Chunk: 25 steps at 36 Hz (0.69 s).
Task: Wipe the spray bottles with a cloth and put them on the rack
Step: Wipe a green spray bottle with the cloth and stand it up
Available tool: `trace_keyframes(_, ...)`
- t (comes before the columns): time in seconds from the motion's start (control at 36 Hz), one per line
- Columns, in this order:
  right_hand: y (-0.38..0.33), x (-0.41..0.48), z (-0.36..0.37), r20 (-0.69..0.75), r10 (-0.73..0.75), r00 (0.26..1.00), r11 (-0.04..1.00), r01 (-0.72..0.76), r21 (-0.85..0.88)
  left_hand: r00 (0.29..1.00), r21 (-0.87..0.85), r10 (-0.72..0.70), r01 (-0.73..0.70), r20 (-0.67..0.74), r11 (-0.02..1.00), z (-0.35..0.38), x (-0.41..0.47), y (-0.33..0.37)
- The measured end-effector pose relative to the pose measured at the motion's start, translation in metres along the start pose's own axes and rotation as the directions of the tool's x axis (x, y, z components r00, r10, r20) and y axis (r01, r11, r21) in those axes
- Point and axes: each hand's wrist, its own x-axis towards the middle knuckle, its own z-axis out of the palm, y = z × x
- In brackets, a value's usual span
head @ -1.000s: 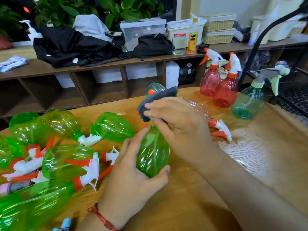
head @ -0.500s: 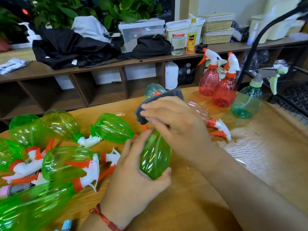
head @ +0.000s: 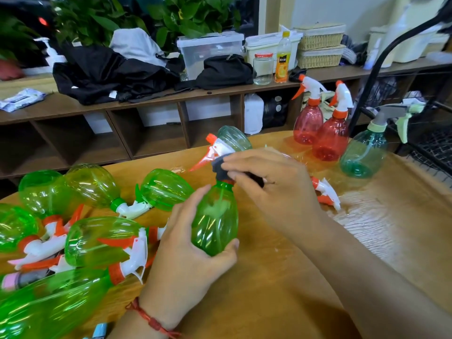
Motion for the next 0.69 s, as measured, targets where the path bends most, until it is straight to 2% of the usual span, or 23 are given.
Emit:
trace_keyframes(0.08,0.005,0.000,-0.005,-0.176,0.001,0.984,0.999,-0.009,-0.040,0.998,-0.028,0.010,-0.009,0.055,1.000,0.002,-0.004,0.006)
trace_keyframes(0.14,0.008,-0.002,-0.007,-0.200,0.046,0.979,0.999,-0.045,0.008,0.998,-0.044,0.004,-0.002,0.058,0.999,0.002,-0.006,0.008)
trace_keyframes(0.25,0.009,-0.006,-0.002,-0.051,0.044,0.998,0.999,-0.044,-0.003,0.999,-0.087,-0.045,0.047,0.023,0.995,-0.001,-0.005,0.001)
trace_keyframes(0.31,0.013,-0.005,-0.004,0.010,0.087,0.996,0.996,-0.088,0.031,0.997,-0.103,-0.073,0.075,0.023,0.992,-0.002,-0.003,0.000)
trace_keyframes(0.36,0.016,-0.003,-0.010,0.006,0.152,0.988,0.982,-0.152,0.110,0.996,-0.119,-0.081,0.084,0.029,0.989,-0.001,-0.001,0.000)
trace_keyframes(0.47,0.019,-0.002,-0.017,-0.122,0.278,0.953,0.927,-0.233,0.293,0.996,-0.115,-0.032,0.041,0.078,0.993,0.000,-0.003,0.004)
trace_keyframes(0.53,0.018,-0.002,-0.017,-0.083,0.359,0.930,0.859,-0.295,0.418,0.993,-0.091,-0.003,0.014,0.116,0.996,0.000,-0.006,0.008)
trace_keyframes(0.58,0.019,-0.002,-0.015,-0.009,0.387,0.922,0.820,-0.340,0.460,0.991,-0.089,0.001,0.011,0.136,0.996,-0.001,-0.007,0.010)
trace_keyframes(0.69,0.024,-0.005,-0.018,0.075,0.328,0.942,0.851,-0.329,0.409,0.991,-0.103,-0.008,0.022,0.133,0.994,-0.002,-0.005,0.007)
